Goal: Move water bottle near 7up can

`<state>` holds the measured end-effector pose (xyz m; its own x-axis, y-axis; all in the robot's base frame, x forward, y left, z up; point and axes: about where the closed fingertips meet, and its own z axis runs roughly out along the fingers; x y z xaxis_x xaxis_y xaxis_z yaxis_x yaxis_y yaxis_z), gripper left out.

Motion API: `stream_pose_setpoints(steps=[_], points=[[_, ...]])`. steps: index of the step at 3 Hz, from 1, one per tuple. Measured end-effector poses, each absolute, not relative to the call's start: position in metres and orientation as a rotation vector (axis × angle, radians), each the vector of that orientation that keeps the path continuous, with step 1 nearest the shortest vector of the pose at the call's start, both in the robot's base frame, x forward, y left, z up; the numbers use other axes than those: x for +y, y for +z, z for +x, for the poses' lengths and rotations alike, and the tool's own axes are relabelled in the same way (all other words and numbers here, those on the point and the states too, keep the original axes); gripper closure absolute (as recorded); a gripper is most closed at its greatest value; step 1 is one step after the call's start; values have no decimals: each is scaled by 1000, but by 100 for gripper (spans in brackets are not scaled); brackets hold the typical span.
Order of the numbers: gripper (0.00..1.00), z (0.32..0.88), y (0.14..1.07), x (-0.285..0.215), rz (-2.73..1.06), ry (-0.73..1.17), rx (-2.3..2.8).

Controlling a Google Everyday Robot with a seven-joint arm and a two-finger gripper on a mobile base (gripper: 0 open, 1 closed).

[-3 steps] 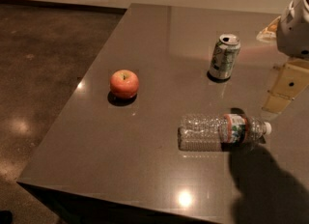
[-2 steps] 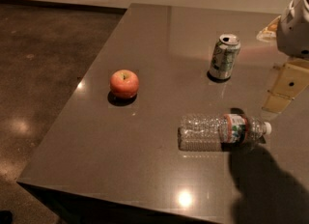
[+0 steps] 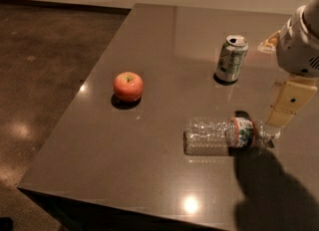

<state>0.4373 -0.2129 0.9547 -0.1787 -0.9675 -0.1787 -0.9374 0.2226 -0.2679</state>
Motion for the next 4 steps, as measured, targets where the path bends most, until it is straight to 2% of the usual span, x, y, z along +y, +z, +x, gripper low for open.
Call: stream_pose_setpoints(steps=[2,4], points=[[0,436,914,-209,-1884,-135,2157],[0,425,866,-210,-1965,71,2196]])
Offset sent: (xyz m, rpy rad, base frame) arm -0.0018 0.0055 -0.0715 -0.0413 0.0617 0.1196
